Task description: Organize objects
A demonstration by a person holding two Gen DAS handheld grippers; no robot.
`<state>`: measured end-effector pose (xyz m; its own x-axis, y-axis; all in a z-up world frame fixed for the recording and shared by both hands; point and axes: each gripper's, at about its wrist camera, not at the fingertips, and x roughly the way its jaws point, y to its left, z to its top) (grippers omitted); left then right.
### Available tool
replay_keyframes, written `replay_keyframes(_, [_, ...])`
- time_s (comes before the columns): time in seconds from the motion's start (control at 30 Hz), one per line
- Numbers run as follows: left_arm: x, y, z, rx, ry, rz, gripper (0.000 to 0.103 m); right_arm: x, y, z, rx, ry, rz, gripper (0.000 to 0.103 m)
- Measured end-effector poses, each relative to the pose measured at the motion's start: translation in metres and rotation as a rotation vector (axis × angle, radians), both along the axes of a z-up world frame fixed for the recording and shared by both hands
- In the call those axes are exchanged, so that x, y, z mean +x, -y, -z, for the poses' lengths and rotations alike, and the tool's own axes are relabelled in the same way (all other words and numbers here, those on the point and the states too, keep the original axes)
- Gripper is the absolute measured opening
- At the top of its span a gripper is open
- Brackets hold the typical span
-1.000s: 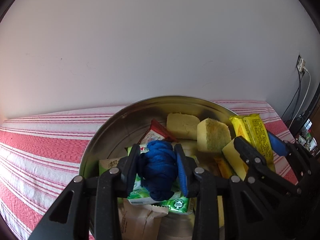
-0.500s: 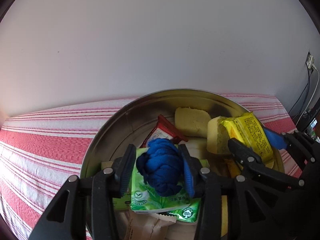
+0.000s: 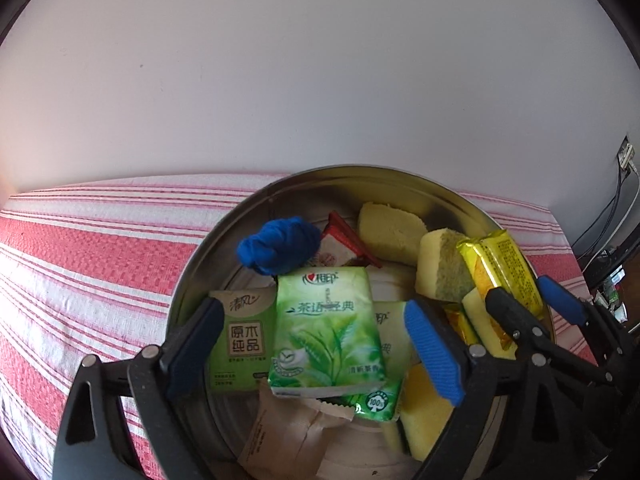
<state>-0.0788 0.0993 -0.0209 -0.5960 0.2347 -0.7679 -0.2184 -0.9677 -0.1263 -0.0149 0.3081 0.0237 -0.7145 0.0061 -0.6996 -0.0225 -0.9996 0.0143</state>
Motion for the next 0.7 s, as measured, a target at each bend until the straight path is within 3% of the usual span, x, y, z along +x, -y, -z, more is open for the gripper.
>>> replay_keyframes(0.2, [0.026,-0.003,-0.013,-0.084,-0.182,0.007,0.096,0.032,-0.013,0.002,-0.217,-0.119,0.014,0.077])
replay_keyframes(0.3, [0.035,-0.005,-0.018,-0.083,-0.251,0.004,0.096,0.045,-0.014,0.001,-0.254,-0.181,0.037,0.081])
replay_keyframes(0.43, [0.049,0.005,-0.021,-0.051,-0.348,-0.014,0.096,0.062,-0.011,-0.002,-0.252,-0.27,0.076,0.083])
replay_keyframes(0.53, [0.055,0.003,-0.016,-0.069,-0.423,-0.039,0.096,0.07,-0.005,-0.003,-0.2,-0.331,0.106,0.084])
replay_keyframes(0.7, [0.063,0.003,-0.011,-0.089,-0.482,-0.055,0.096,0.087,0.008,-0.003,-0.131,-0.432,0.145,0.086])
